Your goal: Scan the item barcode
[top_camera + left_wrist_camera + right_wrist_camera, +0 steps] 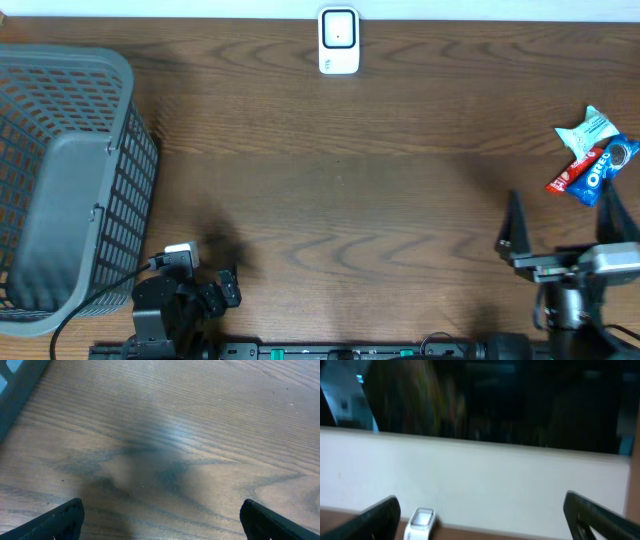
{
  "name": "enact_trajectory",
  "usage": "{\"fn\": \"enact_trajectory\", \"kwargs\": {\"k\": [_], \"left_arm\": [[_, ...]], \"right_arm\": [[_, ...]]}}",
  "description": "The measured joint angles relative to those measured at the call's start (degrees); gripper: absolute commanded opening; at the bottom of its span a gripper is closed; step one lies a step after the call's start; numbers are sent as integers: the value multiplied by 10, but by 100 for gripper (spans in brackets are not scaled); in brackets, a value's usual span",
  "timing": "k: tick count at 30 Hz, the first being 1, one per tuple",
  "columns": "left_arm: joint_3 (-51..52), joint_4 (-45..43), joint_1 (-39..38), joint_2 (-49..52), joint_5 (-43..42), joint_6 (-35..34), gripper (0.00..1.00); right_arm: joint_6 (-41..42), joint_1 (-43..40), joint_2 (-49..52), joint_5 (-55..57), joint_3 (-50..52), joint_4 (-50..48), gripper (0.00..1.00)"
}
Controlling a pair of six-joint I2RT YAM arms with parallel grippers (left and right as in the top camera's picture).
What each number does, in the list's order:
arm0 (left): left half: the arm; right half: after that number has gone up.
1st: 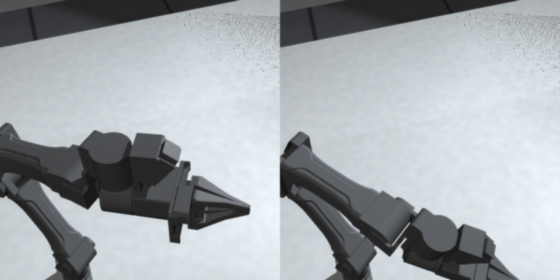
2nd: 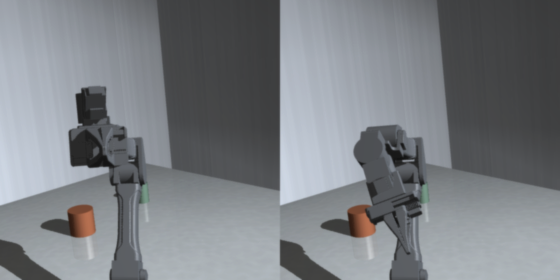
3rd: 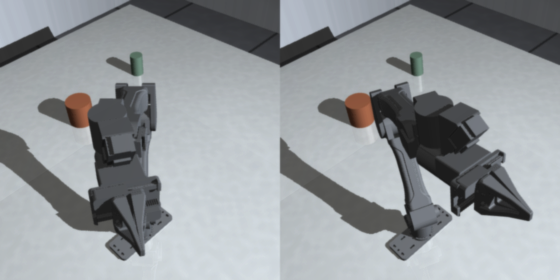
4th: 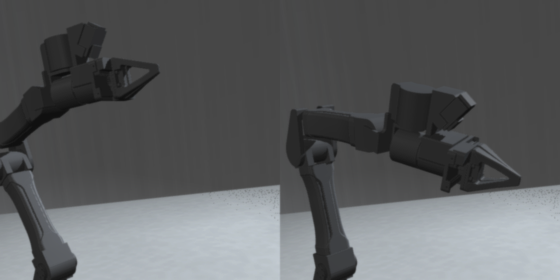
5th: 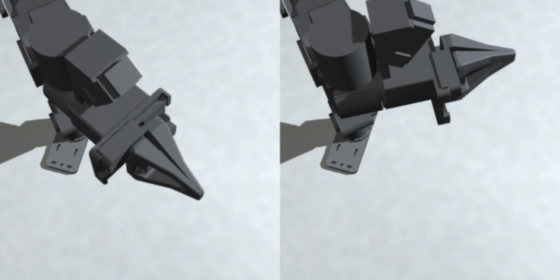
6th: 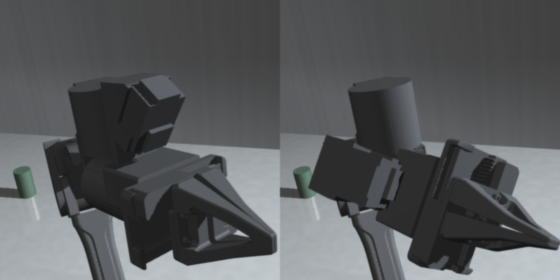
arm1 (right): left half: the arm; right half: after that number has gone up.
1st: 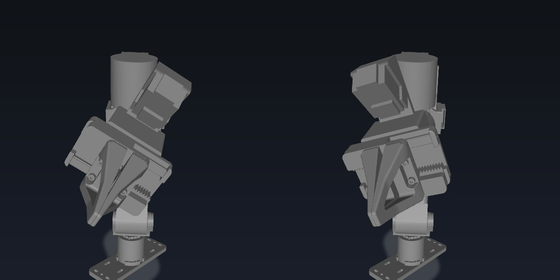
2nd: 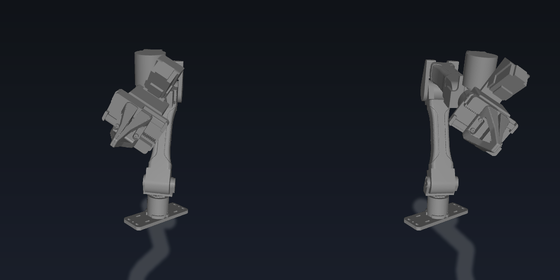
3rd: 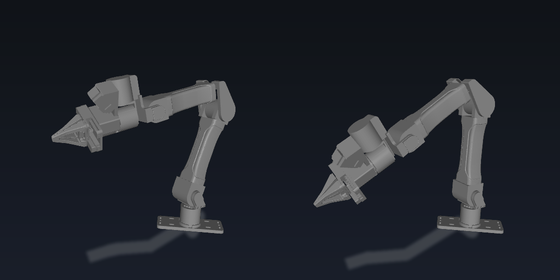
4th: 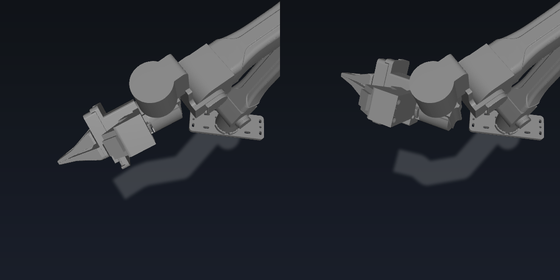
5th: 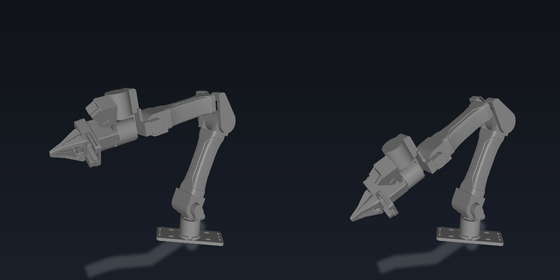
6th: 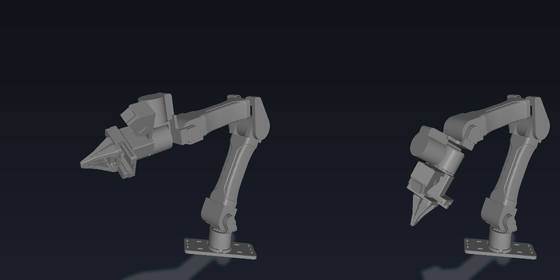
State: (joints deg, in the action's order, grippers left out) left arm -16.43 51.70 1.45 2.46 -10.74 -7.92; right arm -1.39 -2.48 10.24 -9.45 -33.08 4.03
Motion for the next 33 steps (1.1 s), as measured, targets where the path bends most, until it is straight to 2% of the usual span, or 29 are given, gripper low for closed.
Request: {"fn": "enact_trajectory", "kwargs": {"k": [4, 9, 15, 19, 28, 33], "left_arm": [[0, 0, 0, 0, -1, 0, 100], [0, 0, 0, 0, -1, 0, 100], [0, 0, 0, 0, -1, 0, 100], [0, 0, 0, 0, -1, 0, 100], [0, 0, 0, 0, -1, 0, 100], [0, 0, 0, 0, -1, 0, 100]], "right_arm": [[0, 12, -41, 3, 102, -57, 99], [0, 22, -77, 24, 200, -81, 99], [0, 24, -94, 46, 284, -107, 99], [0, 24, -94, 60, 318, -102, 99], [0, 24, -95, 84, 326, 0, 99], [0, 24, -95, 91, 326, 0, 99]]}}
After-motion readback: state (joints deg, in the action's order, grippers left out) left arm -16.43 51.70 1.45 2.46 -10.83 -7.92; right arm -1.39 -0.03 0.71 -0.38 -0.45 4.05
